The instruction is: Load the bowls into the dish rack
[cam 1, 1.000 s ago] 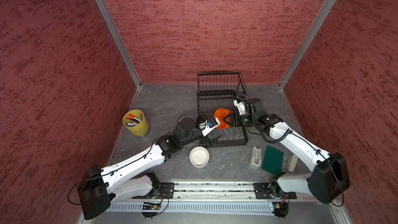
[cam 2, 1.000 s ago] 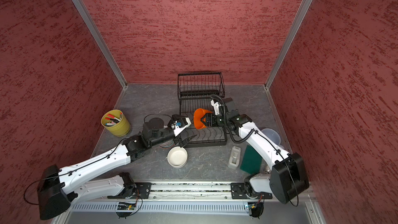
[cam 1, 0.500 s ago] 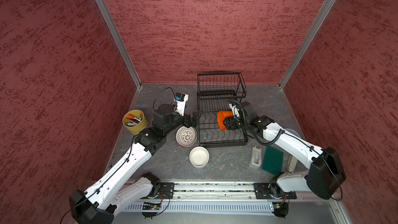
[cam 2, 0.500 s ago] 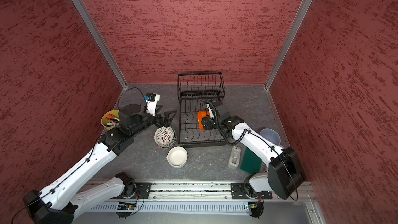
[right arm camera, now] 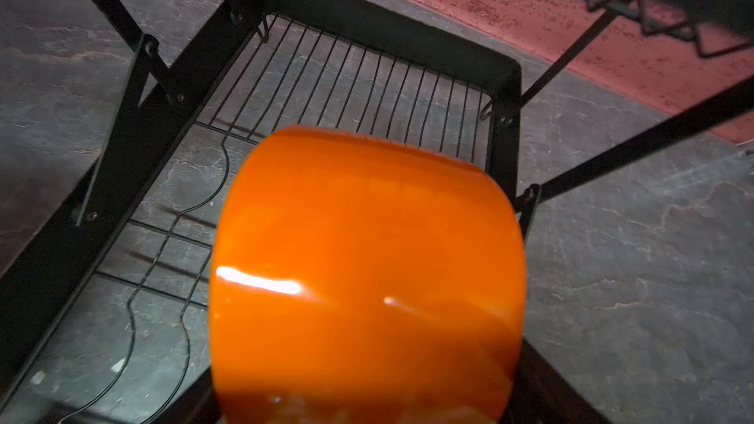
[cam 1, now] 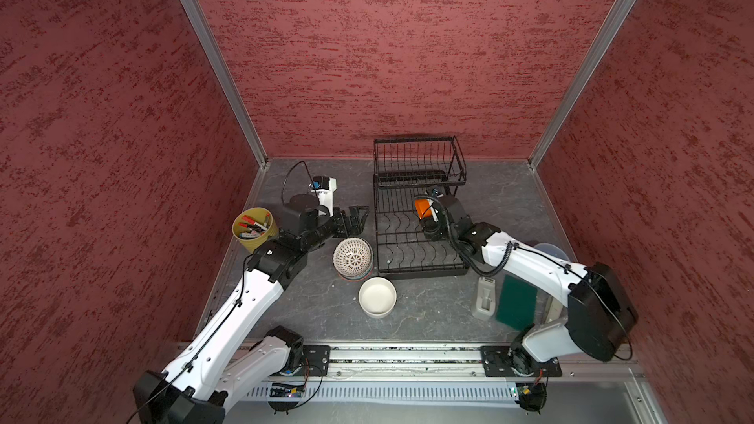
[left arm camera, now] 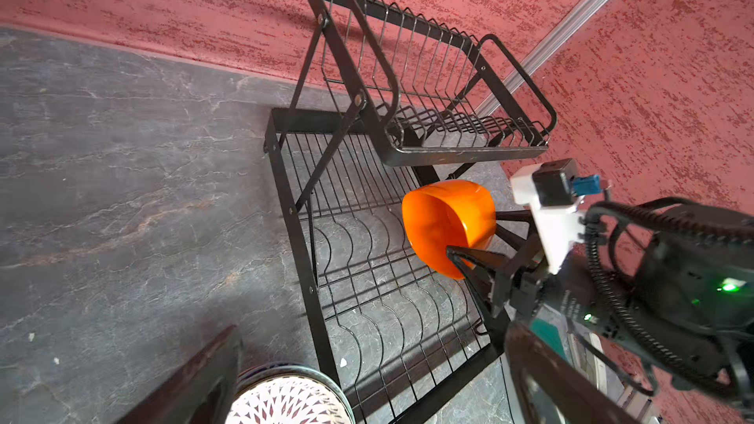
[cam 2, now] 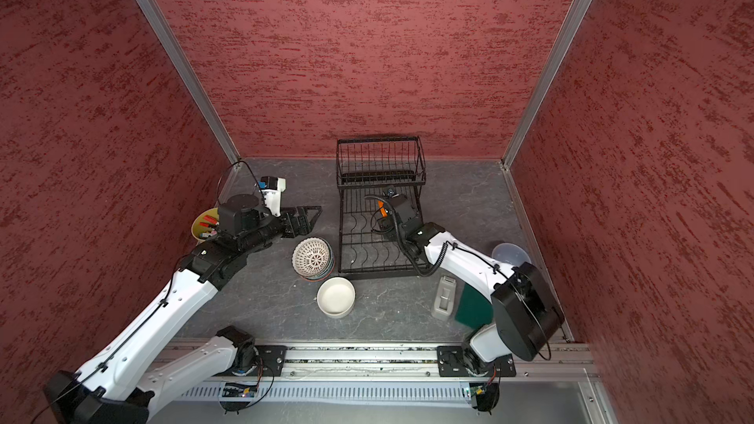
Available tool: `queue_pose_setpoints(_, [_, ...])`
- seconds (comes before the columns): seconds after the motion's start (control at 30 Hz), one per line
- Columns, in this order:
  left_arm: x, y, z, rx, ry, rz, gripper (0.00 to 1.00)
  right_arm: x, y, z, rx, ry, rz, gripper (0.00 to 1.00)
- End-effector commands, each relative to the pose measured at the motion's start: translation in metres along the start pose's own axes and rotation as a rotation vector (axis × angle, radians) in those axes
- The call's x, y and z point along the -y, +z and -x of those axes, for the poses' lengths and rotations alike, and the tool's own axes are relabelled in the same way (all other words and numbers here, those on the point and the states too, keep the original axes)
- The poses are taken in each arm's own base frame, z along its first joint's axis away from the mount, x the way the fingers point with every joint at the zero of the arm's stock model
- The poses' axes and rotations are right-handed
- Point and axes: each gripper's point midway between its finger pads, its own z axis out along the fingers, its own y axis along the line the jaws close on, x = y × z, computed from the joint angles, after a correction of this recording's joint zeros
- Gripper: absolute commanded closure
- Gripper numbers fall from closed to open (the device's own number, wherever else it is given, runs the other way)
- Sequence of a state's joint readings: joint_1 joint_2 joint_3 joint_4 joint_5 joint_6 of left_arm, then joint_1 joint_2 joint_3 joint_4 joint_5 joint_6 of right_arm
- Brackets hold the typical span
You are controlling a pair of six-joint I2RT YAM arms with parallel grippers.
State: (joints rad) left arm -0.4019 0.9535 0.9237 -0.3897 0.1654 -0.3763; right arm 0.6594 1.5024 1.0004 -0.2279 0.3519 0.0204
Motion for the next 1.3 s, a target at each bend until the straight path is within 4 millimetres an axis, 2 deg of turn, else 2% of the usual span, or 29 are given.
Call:
queue_pose_setpoints(0.0, [-0.005, -0.003, -0.003, -0.005, -0.022, 0.002, 0.0, 0.011, 0.004, 0.018, 0.086, -0.05, -0.116, 0.26])
queue_pose_setpoints(0.2, [-0.012, -0.003, -0.001, 0.003, -0.052, 0.0, 0.0, 0.016, 0.01, 0.029, 0.132, -0.12, -0.203, 0.26])
queue_pose_setpoints(0.43, [-0.019, -0.002, -0.003, -0.001, -0.061, 0.003, 0.0, 0.02, 0.026, 0.028, 0.121, -0.239, -0.302, 0.26])
queue_pose_setpoints(0.83, [-0.02, -0.002, 0.0, 0.008, -0.057, -0.001, 0.0, 0.029, 0.042, 0.039, 0.15, -0.377, -0.457, 0.26])
queue_pose_setpoints(1.27, [-0.024, -0.002, 0.0, 0.008, -0.05, 0.008, 0.0, 0.028, 0.062, 0.047, 0.148, -0.559, -0.547, 0.26])
